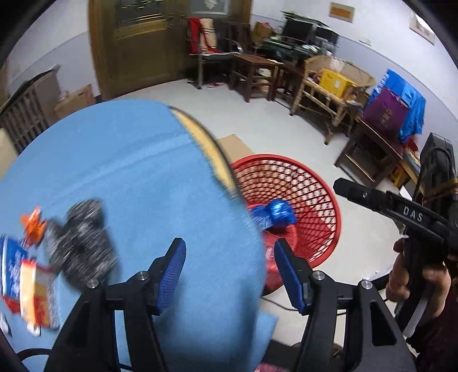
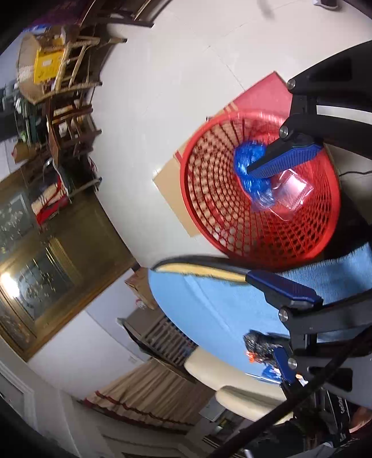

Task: Collect trash
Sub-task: 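Return the right tool to the table toward the black plastic bag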

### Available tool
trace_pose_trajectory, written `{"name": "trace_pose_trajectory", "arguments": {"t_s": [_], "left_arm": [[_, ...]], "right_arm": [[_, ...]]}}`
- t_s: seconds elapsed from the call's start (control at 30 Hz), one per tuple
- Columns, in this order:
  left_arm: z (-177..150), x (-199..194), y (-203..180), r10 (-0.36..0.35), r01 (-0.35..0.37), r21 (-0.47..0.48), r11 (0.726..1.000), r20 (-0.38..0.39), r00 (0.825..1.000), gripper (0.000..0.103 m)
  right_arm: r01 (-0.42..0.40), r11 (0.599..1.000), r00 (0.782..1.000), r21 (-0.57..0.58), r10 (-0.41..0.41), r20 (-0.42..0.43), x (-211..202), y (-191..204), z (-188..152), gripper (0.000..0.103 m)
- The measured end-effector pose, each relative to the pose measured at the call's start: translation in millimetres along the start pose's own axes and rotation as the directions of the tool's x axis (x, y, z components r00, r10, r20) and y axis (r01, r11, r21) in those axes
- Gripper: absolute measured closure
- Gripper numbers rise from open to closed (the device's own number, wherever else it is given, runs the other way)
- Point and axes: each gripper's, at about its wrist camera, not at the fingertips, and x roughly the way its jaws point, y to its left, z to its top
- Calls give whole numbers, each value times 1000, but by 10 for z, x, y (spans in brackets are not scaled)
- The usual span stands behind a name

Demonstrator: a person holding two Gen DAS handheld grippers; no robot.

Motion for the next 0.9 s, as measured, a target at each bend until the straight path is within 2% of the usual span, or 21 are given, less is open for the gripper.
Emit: {"name": "trace_pose_trajectory", "arguments": {"t_s": [0.2,0.33,0.43,0.6,0.67,0.7,0.73,0.8,0.83,0.9], "left_arm": [[-363,-312,590,63,-60,-120,991,20,998,38],[-635,-564,1013,113,-102,-211,972,43,993,38],[-900,-772,1360,161,-137,-292,947,60,985,38],[-1399,-1095,1953,281,-234,-427,874,52,958,38],[-1656,-1253,2251,359,-300,-482,823,31,933,38],[-1716,-1292,2345,383,-322,-496,807,24,924,38],[-1840,-1377,2500,427,-362,-520,774,5,904,38],[-1991,-1478,2702,465,-394,-557,732,-15,885,38],[-2084,-1564,2839,494,-415,-584,698,-27,869,38],[-2182,-1667,2997,527,-438,-610,661,-39,849,38]], "right_arm": [[-45,994,998,-95,40,-56,230,542,-118,32],[-80,982,993,-172,63,-103,392,978,-213,32],[-116,967,986,-227,86,-142,512,1328,-287,32],[-181,936,972,-302,124,-197,675,1864,-404,32],[-197,922,968,-332,130,-215,726,2028,-453,32],[-207,914,965,-349,132,-226,760,2123,-481,32],[-216,908,962,-359,135,-237,797,2204,-504,32],[-223,902,959,-370,135,-249,855,2313,-537,32],[-224,900,958,-375,132,-255,889,2363,-560,32],[-223,899,955,-377,124,-270,952,2421,-595,32]]}}
